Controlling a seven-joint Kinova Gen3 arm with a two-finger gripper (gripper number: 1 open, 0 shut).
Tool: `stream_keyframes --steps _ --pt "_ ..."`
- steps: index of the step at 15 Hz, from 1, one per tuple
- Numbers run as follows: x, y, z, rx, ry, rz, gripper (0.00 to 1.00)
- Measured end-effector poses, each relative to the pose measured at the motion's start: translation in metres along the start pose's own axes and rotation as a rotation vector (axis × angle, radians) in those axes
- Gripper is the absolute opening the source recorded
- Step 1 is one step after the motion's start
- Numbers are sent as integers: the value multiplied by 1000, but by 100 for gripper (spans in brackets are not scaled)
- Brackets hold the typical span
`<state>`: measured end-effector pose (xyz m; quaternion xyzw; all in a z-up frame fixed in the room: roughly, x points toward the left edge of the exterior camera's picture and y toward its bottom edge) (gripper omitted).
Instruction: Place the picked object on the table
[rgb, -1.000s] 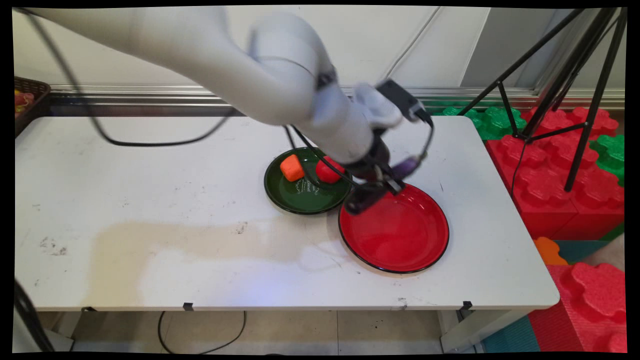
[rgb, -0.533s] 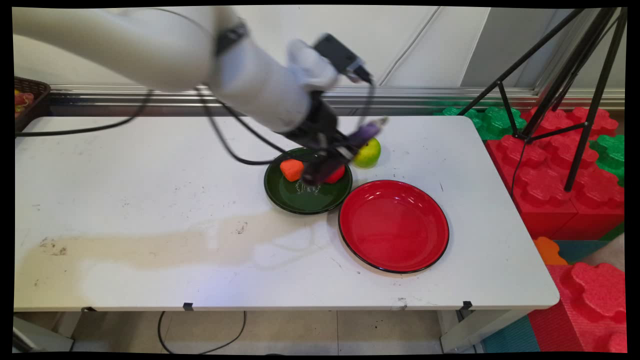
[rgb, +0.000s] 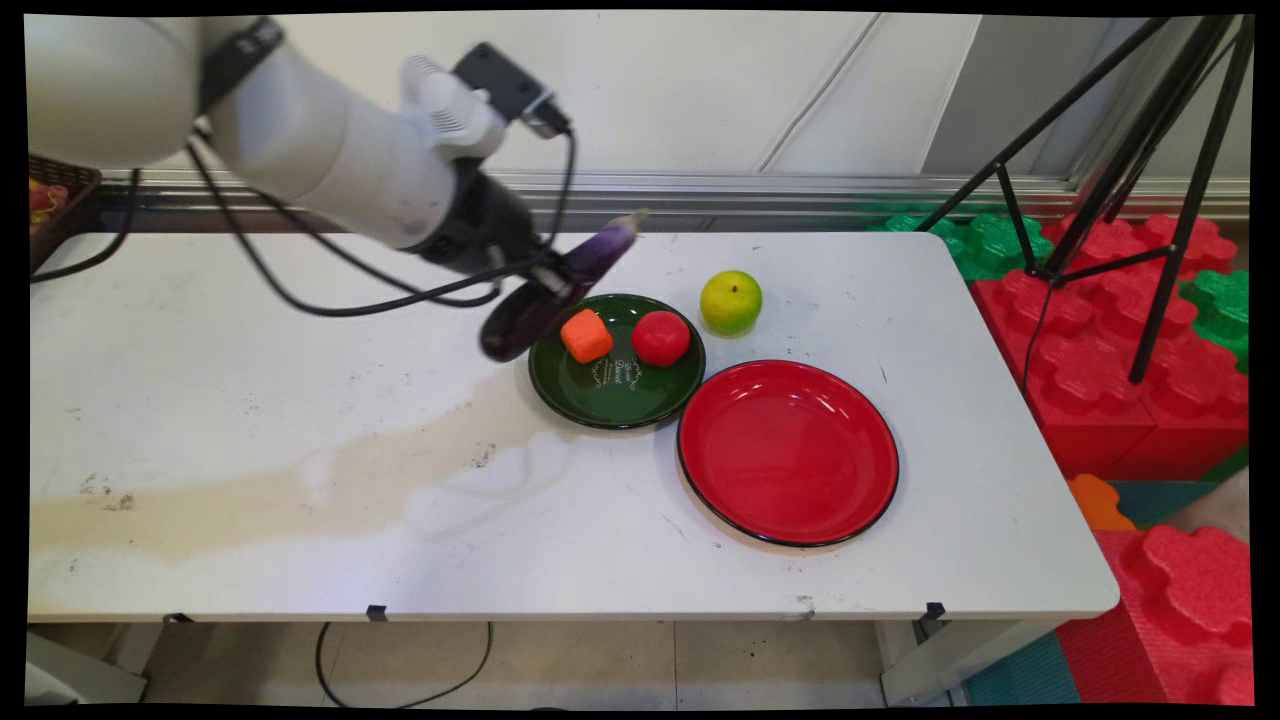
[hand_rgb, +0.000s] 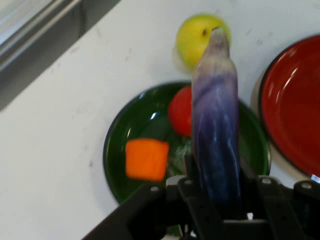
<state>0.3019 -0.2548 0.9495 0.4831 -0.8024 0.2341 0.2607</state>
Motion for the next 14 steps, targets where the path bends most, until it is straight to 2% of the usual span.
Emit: stream_keyframes --steps 7,14 --pt "-38 -25 -12 34 -63 -103 0" --pt "-78 -43 1 72 -149 -252 0"
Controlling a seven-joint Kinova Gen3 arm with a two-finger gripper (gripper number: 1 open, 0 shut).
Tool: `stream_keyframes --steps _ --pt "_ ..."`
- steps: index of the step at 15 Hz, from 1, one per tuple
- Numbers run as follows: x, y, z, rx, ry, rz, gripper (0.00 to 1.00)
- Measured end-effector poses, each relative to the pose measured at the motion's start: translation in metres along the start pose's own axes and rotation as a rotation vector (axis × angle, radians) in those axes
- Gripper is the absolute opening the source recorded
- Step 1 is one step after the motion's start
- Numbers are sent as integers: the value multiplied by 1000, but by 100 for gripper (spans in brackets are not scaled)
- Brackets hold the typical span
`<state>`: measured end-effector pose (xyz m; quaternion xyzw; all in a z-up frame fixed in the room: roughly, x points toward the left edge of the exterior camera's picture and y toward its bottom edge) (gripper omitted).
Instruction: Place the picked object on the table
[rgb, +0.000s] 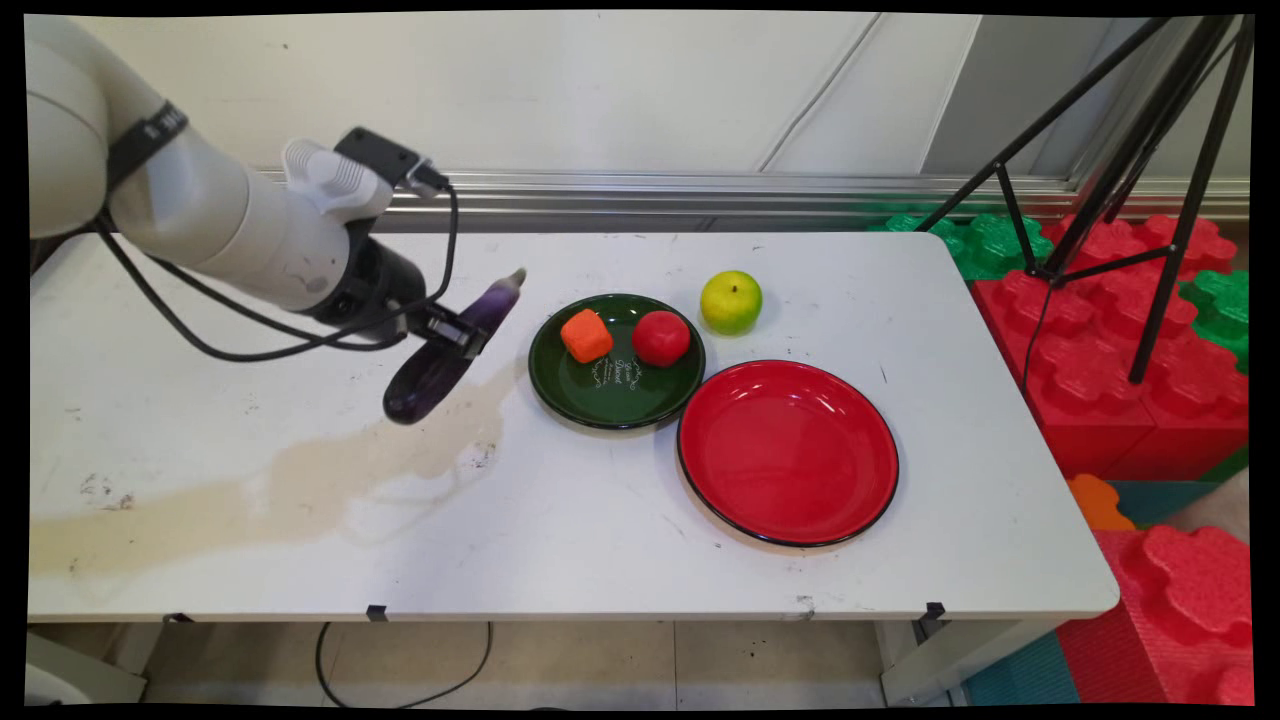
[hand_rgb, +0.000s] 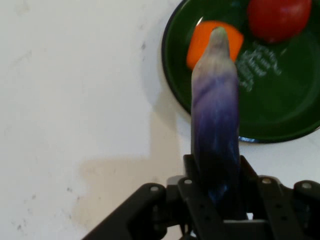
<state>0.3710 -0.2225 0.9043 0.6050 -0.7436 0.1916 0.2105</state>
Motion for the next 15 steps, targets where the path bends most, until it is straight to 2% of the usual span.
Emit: stream_keyframes --steps 7,15 --pt "-21 -12 28 5 -67 -86 0" --pt "-29 -18 64 -7 -98 -150 0"
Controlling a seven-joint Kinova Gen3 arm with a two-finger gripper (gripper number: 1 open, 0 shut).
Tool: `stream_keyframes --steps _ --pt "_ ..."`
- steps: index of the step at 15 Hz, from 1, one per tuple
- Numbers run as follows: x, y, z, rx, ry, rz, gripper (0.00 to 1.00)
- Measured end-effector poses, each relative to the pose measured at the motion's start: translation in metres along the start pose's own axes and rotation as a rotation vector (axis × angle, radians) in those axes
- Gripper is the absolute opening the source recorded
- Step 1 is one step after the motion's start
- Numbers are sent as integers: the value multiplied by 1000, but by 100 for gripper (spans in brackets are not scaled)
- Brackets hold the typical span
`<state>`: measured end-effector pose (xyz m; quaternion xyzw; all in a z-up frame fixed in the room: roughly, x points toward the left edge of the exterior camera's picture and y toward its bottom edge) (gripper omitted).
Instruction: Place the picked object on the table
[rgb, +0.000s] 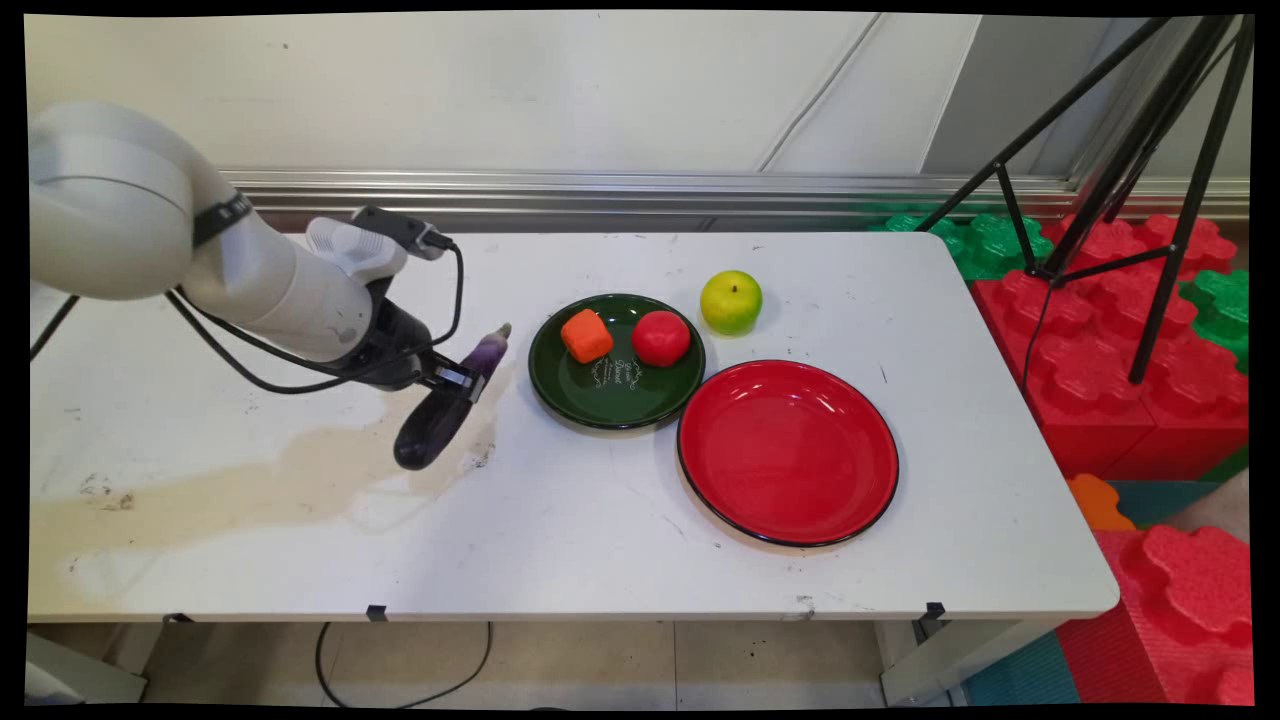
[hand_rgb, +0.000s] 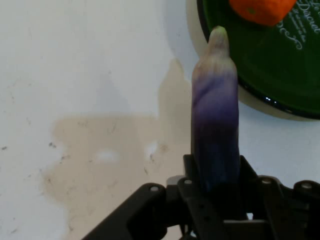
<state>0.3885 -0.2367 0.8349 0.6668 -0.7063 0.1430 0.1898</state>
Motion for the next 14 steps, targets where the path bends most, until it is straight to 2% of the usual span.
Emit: stream_keyframes --steps 10,11,14 --pt "-2 -4 30 -14 -14 5 0" --pt "-3 -5 31 -15 -14 7 100" --pt "-3 -5 33 -16 -10 11 100"
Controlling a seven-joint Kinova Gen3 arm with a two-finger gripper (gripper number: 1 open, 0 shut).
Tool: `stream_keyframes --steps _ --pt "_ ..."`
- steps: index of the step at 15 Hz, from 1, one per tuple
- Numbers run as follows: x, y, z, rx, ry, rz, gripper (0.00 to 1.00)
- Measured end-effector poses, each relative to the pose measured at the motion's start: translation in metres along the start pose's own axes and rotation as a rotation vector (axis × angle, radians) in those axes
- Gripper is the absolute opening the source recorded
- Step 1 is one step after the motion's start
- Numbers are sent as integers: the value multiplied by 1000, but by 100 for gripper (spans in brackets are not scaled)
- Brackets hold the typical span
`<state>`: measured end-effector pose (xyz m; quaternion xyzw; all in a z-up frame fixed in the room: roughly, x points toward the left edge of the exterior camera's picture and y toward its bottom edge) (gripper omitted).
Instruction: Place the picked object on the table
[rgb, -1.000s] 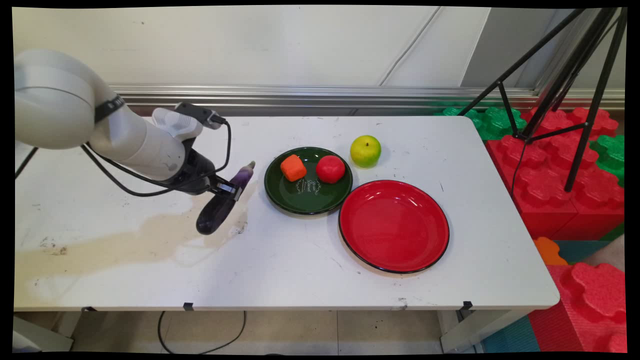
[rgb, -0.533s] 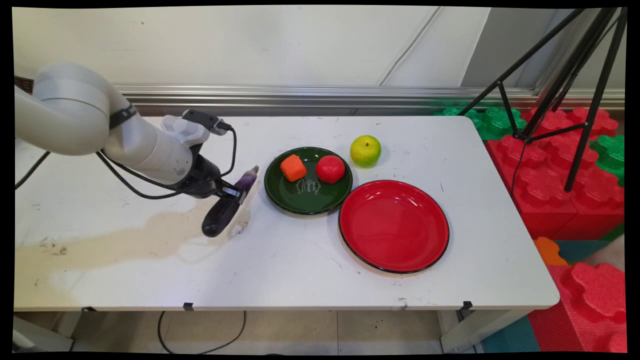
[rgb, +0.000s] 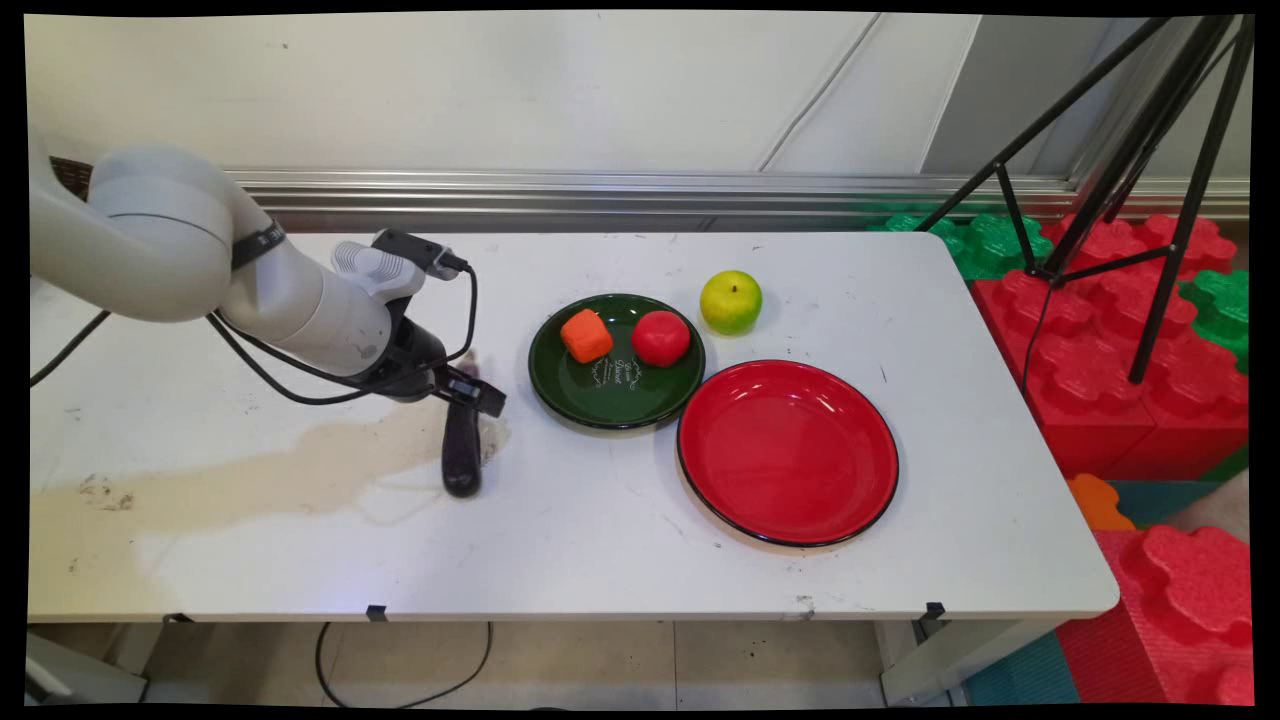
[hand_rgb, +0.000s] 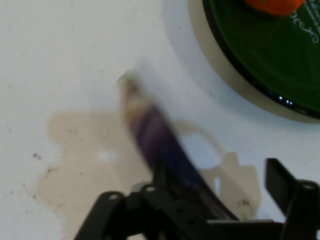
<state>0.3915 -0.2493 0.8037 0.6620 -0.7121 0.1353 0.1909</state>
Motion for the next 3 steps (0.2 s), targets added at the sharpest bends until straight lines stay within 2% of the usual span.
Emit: stream_keyframes --steps 3 --pt "1 -1 -3 2 14 27 100"
